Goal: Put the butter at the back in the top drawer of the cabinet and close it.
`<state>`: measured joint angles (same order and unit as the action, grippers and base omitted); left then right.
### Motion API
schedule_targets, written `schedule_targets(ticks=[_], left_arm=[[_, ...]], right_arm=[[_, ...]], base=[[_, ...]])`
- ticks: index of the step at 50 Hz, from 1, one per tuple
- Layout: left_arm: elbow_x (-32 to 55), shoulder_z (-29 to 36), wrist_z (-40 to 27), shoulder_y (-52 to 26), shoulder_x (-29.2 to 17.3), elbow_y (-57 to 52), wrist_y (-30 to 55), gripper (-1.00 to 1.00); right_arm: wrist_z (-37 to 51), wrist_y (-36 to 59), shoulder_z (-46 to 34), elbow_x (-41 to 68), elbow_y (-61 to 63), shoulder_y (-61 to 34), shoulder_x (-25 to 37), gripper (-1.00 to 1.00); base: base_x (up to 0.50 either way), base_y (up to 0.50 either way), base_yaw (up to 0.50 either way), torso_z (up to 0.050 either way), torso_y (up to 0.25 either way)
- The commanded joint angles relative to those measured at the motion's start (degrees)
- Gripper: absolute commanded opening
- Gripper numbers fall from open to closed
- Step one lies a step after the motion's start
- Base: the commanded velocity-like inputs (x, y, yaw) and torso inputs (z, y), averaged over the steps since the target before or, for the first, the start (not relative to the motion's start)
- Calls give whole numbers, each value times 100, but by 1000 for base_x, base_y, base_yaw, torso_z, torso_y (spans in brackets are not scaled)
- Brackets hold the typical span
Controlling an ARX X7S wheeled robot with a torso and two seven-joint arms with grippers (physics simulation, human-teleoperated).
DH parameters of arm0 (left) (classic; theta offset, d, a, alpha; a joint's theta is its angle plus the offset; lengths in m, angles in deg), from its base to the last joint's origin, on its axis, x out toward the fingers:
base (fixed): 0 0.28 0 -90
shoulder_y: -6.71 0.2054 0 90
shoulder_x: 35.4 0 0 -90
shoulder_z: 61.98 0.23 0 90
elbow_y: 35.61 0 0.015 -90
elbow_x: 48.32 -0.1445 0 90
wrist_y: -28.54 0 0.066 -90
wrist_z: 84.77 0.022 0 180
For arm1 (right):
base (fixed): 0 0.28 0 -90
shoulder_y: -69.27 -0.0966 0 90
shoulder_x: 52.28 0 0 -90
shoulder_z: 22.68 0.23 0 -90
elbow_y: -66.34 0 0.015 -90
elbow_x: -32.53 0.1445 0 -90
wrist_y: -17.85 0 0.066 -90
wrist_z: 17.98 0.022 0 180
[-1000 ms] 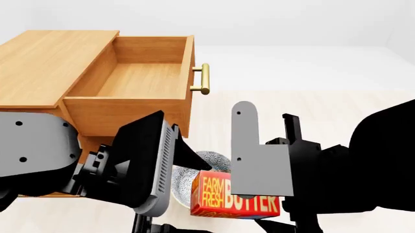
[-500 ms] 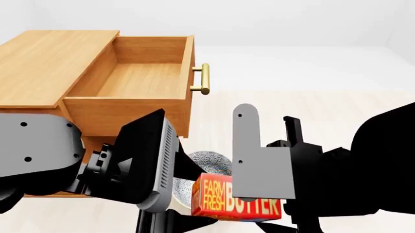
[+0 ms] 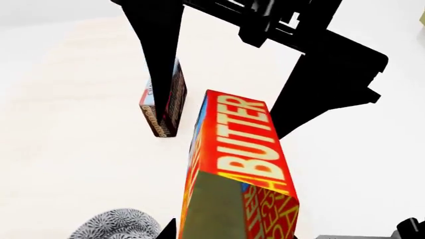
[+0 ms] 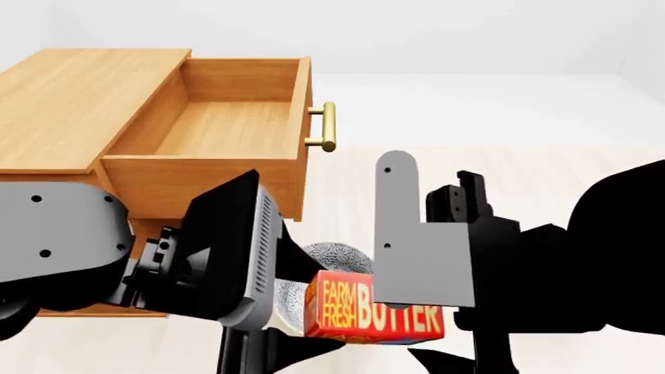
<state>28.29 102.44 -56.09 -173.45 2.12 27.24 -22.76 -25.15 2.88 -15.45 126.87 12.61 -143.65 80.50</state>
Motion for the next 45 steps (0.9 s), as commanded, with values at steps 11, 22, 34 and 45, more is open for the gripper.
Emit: schedule_targets(ticks=[11, 22, 34, 45], left_arm=[[319, -367, -124, -156, -209, 65, -96, -100], [212, -341, -168, -209, -414, -21, 45, -100], [91, -314, -161, -197, -599, 27, 115, -100], [416, -489, -523, -326, -890, 49, 190, -100]], right_arm=[[-122, -12, -171, -414, -70, 361, 94, 100], [-371, -26, -215, -725, -172, 422, 332, 100], [-495, -23, -163, -797, -211, 341, 498, 100], [70, -47, -141, -630, -338, 439, 790, 100]], base=[[0, 0, 0, 0, 1], [0, 0, 0, 1, 1], [0, 0, 0, 1, 1], [0, 0, 0, 0, 1]])
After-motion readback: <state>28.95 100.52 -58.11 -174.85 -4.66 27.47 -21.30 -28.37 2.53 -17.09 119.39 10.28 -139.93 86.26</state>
